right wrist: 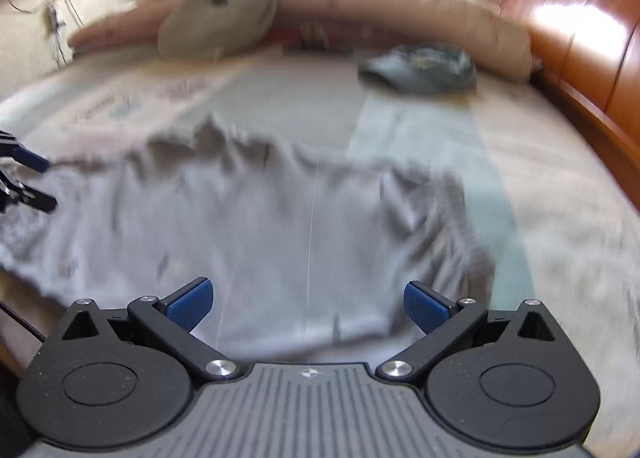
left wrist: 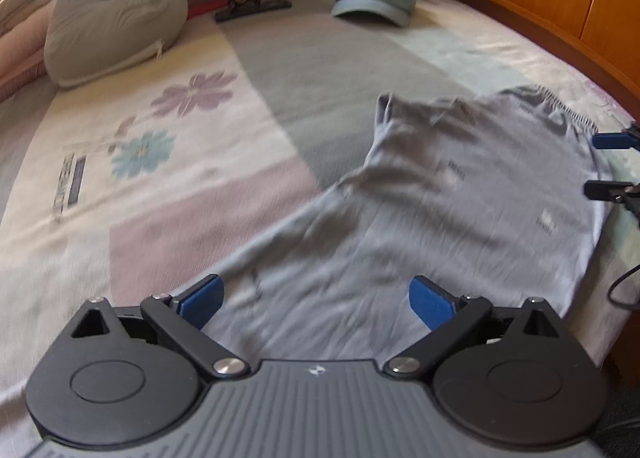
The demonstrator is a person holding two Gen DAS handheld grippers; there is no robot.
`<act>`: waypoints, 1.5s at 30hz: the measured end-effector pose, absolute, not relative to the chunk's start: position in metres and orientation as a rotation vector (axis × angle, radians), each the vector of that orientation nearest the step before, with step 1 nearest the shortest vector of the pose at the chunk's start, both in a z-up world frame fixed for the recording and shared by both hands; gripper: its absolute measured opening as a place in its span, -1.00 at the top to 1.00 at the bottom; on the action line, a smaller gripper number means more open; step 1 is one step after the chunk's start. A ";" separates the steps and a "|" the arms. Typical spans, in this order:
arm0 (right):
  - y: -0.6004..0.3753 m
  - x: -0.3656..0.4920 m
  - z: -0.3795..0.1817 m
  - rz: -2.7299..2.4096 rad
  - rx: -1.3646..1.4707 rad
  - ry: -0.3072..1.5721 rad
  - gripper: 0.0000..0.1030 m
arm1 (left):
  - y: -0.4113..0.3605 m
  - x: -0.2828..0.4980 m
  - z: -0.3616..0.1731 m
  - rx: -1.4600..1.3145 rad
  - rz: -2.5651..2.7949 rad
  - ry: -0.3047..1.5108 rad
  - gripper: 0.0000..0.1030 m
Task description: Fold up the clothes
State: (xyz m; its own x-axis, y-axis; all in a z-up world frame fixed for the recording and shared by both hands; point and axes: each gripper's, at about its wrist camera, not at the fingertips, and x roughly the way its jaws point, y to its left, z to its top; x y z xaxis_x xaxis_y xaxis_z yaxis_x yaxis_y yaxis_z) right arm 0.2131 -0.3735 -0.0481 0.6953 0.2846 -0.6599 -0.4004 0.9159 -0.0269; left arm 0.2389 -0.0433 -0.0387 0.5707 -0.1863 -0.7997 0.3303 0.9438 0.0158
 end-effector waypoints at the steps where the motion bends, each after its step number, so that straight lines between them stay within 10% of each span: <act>1: -0.371 0.218 -0.049 0.389 -0.186 0.704 -1.00 | -0.049 0.241 -0.037 0.171 -0.314 0.908 -0.92; 45: -0.252 0.303 -0.036 0.691 0.077 0.786 -1.00 | -0.006 0.210 -0.032 0.125 -0.124 0.924 -0.92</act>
State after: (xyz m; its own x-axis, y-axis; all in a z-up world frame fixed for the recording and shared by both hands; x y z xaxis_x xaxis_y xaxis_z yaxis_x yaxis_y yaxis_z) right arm 0.3029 -0.2521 -0.0358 0.5009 0.5982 -0.6255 -0.5433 0.7799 0.3107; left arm 0.2096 -0.0057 -0.0322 0.5964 -0.0526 -0.8010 0.1601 0.9856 0.0545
